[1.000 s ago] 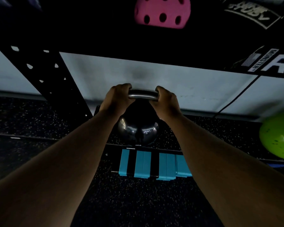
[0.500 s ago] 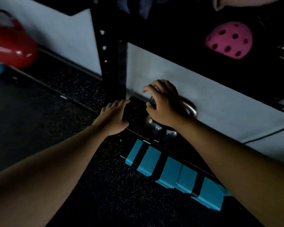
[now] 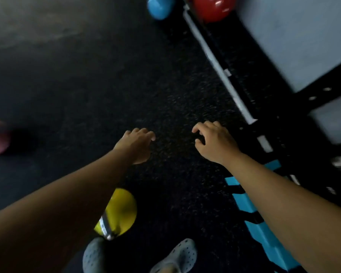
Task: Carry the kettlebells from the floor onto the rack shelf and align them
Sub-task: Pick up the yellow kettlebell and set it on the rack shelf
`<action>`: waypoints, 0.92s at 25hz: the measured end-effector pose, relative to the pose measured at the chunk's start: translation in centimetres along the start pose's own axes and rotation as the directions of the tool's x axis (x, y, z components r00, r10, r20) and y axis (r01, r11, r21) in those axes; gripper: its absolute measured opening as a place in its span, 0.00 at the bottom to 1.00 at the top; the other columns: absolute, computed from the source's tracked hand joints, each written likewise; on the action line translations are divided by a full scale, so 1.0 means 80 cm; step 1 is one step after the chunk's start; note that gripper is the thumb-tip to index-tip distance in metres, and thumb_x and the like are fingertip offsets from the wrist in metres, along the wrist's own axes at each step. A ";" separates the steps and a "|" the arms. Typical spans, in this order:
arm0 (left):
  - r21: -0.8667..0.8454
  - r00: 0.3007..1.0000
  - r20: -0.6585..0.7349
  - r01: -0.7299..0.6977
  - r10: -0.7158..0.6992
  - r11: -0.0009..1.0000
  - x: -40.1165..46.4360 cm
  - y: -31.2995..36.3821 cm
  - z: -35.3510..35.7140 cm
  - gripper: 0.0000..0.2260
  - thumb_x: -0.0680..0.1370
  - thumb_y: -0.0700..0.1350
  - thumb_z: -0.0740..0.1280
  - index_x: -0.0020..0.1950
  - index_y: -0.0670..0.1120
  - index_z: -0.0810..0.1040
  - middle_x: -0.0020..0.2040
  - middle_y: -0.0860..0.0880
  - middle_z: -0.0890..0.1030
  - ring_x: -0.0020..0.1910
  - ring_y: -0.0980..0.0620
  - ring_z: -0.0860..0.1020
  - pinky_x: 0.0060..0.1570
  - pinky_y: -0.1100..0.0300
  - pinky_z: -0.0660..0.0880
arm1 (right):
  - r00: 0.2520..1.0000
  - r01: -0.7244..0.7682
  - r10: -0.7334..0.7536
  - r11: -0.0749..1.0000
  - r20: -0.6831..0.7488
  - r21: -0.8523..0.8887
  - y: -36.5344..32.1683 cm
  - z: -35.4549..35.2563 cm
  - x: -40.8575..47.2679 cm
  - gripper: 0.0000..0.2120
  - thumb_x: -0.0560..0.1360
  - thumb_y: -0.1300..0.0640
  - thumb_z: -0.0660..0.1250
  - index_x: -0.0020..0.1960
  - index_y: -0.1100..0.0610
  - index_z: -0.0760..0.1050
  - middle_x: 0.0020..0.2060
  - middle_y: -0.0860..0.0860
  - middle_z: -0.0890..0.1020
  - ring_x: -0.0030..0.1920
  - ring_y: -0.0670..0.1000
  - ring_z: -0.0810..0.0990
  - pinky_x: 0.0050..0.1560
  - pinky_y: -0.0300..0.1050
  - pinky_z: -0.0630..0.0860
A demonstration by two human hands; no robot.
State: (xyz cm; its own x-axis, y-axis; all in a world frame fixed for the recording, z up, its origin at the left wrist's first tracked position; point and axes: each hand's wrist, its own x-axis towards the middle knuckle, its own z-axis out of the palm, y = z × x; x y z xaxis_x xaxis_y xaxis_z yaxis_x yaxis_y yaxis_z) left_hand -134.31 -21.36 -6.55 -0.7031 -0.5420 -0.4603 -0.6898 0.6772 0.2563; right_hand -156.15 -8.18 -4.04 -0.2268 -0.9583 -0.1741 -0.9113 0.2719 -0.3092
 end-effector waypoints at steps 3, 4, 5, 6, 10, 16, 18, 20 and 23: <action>0.056 0.996 0.066 0.056 -0.059 0.997 -0.068 -0.107 0.049 0.22 0.75 0.44 0.64 0.69 0.53 0.68 0.68 0.46 0.71 0.66 0.42 0.69 0.62 0.46 0.67 | 0.994 0.025 -0.029 0.999 0.102 0.036 -0.094 0.089 0.010 0.12 0.74 0.52 0.66 0.57 0.49 0.72 0.50 0.50 0.77 0.52 0.54 0.73 0.52 0.53 0.74; 0.082 0.994 0.093 0.054 -0.061 0.995 -0.088 -0.137 0.069 0.22 0.75 0.45 0.65 0.69 0.53 0.68 0.68 0.46 0.71 0.66 0.42 0.69 0.62 0.46 0.68 | 0.990 0.032 -0.038 0.998 0.139 0.048 -0.122 0.121 0.007 0.12 0.74 0.52 0.66 0.57 0.50 0.72 0.50 0.50 0.77 0.53 0.54 0.73 0.53 0.53 0.74; 0.102 0.991 0.115 0.049 -0.061 0.994 -0.105 -0.164 0.089 0.22 0.75 0.46 0.65 0.69 0.53 0.68 0.68 0.46 0.71 0.66 0.43 0.70 0.62 0.46 0.68 | 0.983 0.034 -0.044 0.998 0.179 0.057 -0.147 0.152 0.004 0.12 0.74 0.51 0.66 0.56 0.50 0.72 0.50 0.50 0.77 0.53 0.54 0.73 0.53 0.54 0.74; 0.118 0.989 0.137 0.036 -0.052 0.992 -0.119 -0.186 0.110 0.22 0.75 0.46 0.65 0.69 0.53 0.68 0.67 0.46 0.72 0.66 0.43 0.70 0.62 0.46 0.68 | 0.975 0.030 -0.044 0.997 0.217 0.066 -0.168 0.182 -0.001 0.11 0.74 0.51 0.66 0.56 0.50 0.72 0.50 0.50 0.77 0.53 0.55 0.73 0.54 0.54 0.74; 0.213 0.975 0.220 -0.078 0.030 0.974 -0.142 -0.239 0.186 0.26 0.74 0.44 0.66 0.71 0.53 0.66 0.68 0.47 0.71 0.66 0.44 0.70 0.62 0.48 0.70 | 0.938 -0.069 0.014 0.987 0.348 0.146 -0.221 0.288 -0.040 0.11 0.74 0.50 0.64 0.55 0.49 0.73 0.49 0.50 0.77 0.54 0.55 0.73 0.53 0.54 0.73; 0.282 0.939 0.265 -0.291 0.218 0.914 -0.126 -0.255 0.287 0.26 0.75 0.40 0.64 0.71 0.57 0.66 0.70 0.47 0.67 0.66 0.43 0.67 0.55 0.49 0.73 | 0.715 -0.264 0.006 0.928 0.699 0.263 -0.272 0.429 -0.116 0.16 0.67 0.37 0.69 0.39 0.48 0.71 0.43 0.50 0.79 0.45 0.55 0.78 0.41 0.49 0.74; 0.280 0.933 0.249 -0.325 0.259 0.903 -0.117 -0.254 0.302 0.20 0.76 0.44 0.65 0.68 0.55 0.69 0.70 0.47 0.68 0.66 0.43 0.68 0.55 0.48 0.74 | 0.701 -0.377 0.034 0.865 0.712 0.330 -0.282 0.452 -0.126 0.18 0.67 0.38 0.72 0.36 0.51 0.71 0.36 0.49 0.76 0.36 0.51 0.76 0.37 0.47 0.71; 0.243 0.923 0.253 -0.350 0.289 0.905 -0.108 -0.254 0.309 0.17 0.76 0.47 0.68 0.64 0.50 0.72 0.65 0.47 0.72 0.64 0.44 0.69 0.56 0.48 0.75 | 0.715 -0.486 0.099 0.782 0.692 0.390 -0.286 0.468 -0.128 0.17 0.70 0.46 0.73 0.33 0.52 0.68 0.28 0.47 0.71 0.29 0.48 0.71 0.30 0.43 0.66; 0.195 0.897 0.285 -0.399 0.337 0.896 -0.096 -0.254 0.306 0.13 0.75 0.44 0.69 0.59 0.46 0.75 0.59 0.47 0.77 0.63 0.46 0.70 0.53 0.52 0.75 | 0.678 -0.589 0.128 0.684 0.724 0.431 -0.294 0.470 -0.127 0.12 0.70 0.53 0.71 0.33 0.52 0.70 0.26 0.46 0.70 0.25 0.47 0.67 0.27 0.40 0.63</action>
State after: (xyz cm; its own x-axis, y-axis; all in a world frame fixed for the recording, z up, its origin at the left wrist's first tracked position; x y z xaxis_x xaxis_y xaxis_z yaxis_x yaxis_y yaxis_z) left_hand -110.66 -18.72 -29.03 -0.8143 -0.1164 -0.5687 -0.3040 0.9201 0.2470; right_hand -119.49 -1.47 -30.13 -0.0220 -0.5511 -0.8342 -0.3417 0.7883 -0.5117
